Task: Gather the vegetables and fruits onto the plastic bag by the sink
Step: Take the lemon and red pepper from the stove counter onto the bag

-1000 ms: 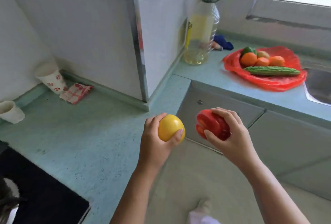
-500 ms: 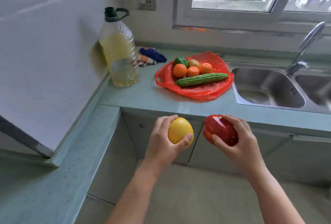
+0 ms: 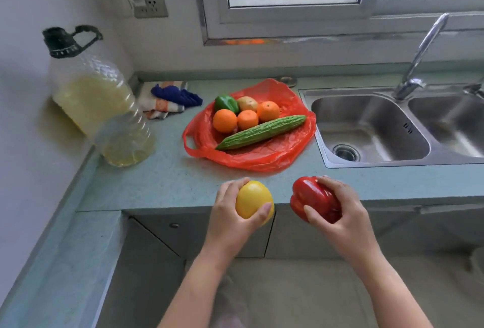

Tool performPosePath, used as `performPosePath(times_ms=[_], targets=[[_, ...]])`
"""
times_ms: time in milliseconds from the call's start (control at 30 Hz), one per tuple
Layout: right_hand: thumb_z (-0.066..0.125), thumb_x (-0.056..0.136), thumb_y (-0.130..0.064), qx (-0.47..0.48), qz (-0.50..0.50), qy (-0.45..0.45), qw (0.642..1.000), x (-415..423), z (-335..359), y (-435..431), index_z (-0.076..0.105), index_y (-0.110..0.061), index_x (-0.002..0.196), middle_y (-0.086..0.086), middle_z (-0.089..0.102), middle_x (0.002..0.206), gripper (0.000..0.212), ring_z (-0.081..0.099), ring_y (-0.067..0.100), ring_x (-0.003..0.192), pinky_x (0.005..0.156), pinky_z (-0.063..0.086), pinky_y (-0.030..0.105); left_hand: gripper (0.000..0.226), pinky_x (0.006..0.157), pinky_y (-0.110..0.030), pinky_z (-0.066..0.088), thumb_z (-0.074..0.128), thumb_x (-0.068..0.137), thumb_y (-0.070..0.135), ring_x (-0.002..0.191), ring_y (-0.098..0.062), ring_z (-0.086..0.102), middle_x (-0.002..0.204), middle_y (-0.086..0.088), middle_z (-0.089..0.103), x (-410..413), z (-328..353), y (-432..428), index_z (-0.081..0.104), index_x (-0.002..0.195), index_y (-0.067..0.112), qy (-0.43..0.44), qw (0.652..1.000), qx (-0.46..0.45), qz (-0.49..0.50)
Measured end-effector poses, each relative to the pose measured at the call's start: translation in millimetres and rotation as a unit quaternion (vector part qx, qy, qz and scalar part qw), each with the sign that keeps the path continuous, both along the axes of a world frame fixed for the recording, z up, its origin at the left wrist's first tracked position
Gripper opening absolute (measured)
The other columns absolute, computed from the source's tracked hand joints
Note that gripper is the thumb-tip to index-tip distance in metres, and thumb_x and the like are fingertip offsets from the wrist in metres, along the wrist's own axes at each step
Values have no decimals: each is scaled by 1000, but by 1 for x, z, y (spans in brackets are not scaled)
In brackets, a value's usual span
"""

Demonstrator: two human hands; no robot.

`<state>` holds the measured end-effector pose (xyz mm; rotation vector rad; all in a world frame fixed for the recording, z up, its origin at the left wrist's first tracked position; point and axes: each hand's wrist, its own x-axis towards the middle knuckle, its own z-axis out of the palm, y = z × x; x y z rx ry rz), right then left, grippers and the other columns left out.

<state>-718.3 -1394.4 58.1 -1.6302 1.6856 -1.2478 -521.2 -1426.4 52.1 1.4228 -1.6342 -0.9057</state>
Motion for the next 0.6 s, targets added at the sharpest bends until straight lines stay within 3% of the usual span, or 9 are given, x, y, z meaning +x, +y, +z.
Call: performPosePath(times_ms=[367, 600], targets=[[68, 66, -32, -7, -23, 33, 999, 29, 23, -147, 50, -29, 116, -1, 50, 115, 53, 47, 4, 105, 87, 37, 6, 52, 69, -12, 41, 71, 72, 42, 95, 1, 47, 117, 11, 40, 28, 16, -166, 45, 116, 34, 7, 1000, -8, -25], [70, 67, -31, 2, -61, 27, 998, 23, 14, -197, 48, -31, 114, -7, 50, 109, 52, 45, -10, 103, 80, 36, 1, 53, 75, -16, 42, 72, 72, 39, 100, -9, 47, 115, 10, 41, 29, 5, -229, 49, 118, 29, -5, 999, -13, -31]])
